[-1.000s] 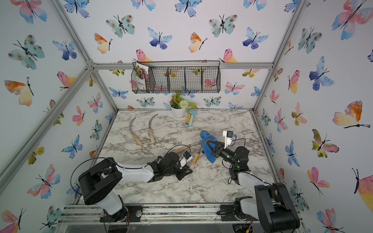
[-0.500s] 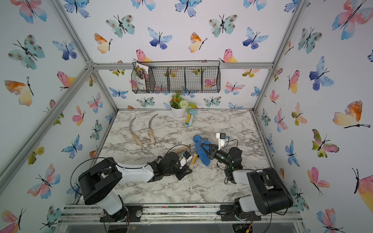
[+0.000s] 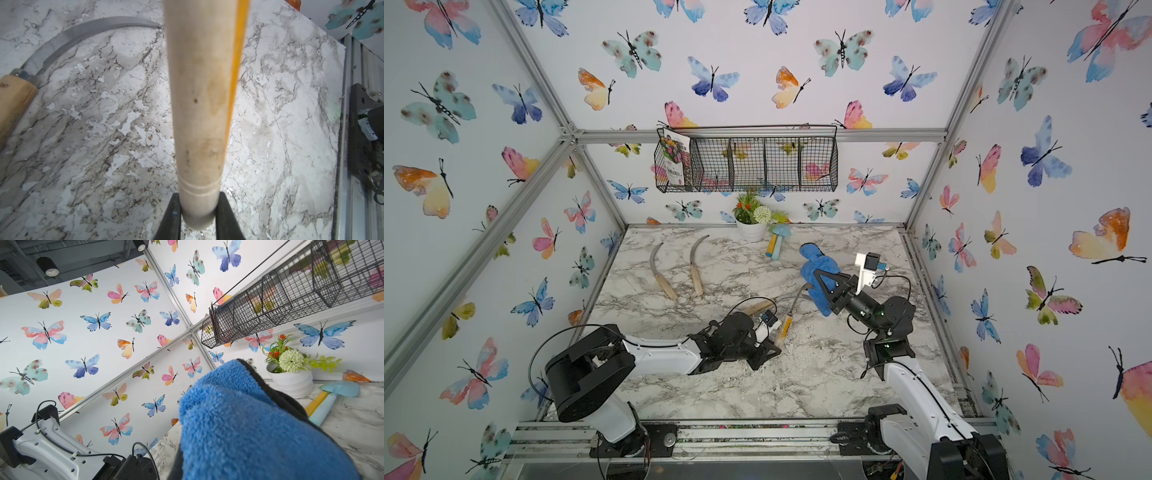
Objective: Wipe small sickles with rags
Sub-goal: Wipe the small sickle.
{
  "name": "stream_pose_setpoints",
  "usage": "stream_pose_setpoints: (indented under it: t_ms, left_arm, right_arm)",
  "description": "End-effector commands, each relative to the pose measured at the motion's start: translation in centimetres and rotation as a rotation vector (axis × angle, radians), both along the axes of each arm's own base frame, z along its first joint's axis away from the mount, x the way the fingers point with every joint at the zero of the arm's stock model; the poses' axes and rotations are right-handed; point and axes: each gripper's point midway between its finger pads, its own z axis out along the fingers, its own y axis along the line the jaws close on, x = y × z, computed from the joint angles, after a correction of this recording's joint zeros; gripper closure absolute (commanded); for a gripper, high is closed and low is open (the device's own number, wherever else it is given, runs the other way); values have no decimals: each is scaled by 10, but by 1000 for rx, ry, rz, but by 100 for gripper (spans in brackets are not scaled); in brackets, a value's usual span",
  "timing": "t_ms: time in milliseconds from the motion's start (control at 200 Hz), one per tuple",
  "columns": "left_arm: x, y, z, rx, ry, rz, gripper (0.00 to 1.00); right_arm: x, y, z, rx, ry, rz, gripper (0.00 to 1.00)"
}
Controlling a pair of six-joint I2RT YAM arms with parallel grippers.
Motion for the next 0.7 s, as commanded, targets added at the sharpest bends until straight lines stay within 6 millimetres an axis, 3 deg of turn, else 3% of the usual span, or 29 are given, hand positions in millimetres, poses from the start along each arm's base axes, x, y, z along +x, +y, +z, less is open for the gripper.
stream_pose_setpoints:
  t_ms: [0,165,335,536,696]
  left_arm:
    - [3,-4,3,-5,-21,-2,100]
    - [3,-4,4,-6,-23,-1,100]
    - [5,-4,7,-11,-32,5,100]
    - [5,-4,5,-6,-29,5,100]
    - [4,-4,4,-3,-31,2,100]
  right_arm:
    - [-3,-3,3,-6,-15,-17,98]
    - [-5,-3,0,-17,-6,-17,97]
    - [-1,8,-47,23,81,68,95]
    - [4,39,-108,44,198,176,98]
    - [4,46,-112,90,204,221,98]
